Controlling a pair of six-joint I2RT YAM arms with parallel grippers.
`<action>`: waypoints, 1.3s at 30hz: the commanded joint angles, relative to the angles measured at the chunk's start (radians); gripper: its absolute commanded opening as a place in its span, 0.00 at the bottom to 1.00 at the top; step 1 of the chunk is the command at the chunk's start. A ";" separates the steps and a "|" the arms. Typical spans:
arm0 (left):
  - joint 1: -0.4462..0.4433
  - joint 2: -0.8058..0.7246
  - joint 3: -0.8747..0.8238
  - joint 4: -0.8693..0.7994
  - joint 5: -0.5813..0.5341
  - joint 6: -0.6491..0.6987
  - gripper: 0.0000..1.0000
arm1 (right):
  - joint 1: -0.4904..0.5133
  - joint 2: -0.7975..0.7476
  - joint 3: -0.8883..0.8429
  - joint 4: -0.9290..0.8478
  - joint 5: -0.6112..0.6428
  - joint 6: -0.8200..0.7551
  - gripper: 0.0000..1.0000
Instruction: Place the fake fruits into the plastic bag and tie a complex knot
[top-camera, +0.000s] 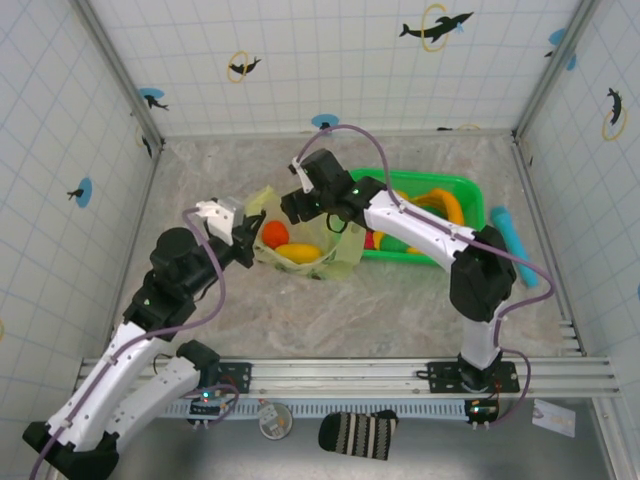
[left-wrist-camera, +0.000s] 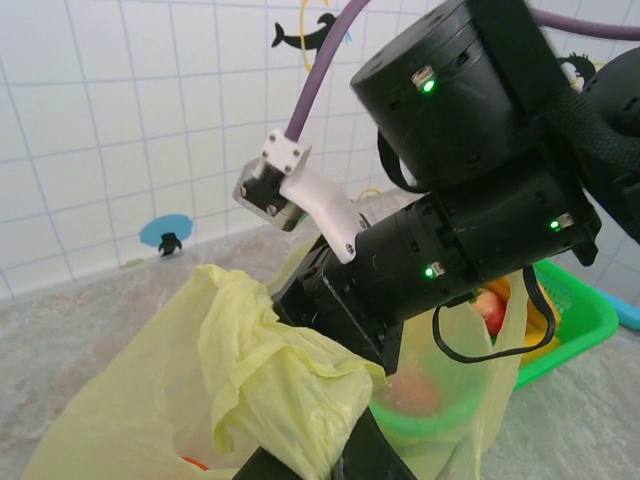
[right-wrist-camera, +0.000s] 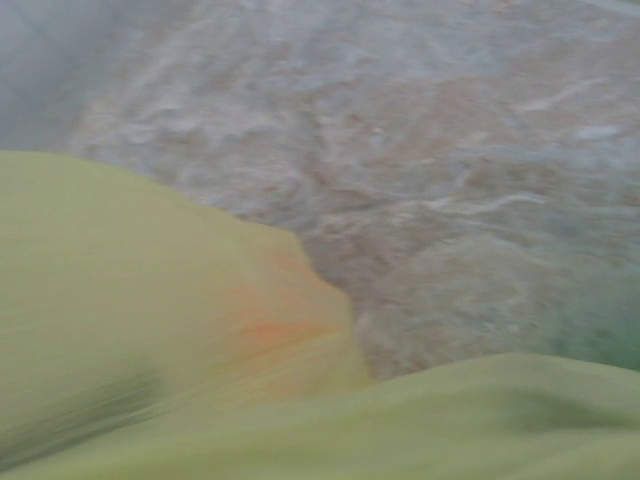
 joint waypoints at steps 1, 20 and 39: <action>-0.007 0.040 0.066 0.041 0.019 -0.070 0.00 | -0.004 -0.111 -0.009 0.104 -0.168 0.053 0.89; -0.007 0.093 0.054 0.098 -0.127 -0.192 0.00 | -0.151 -0.377 -0.297 0.663 -0.534 0.450 0.36; -0.007 0.035 0.110 0.010 -0.473 -0.234 0.00 | -0.439 -0.598 -0.494 0.230 0.005 0.309 0.57</action>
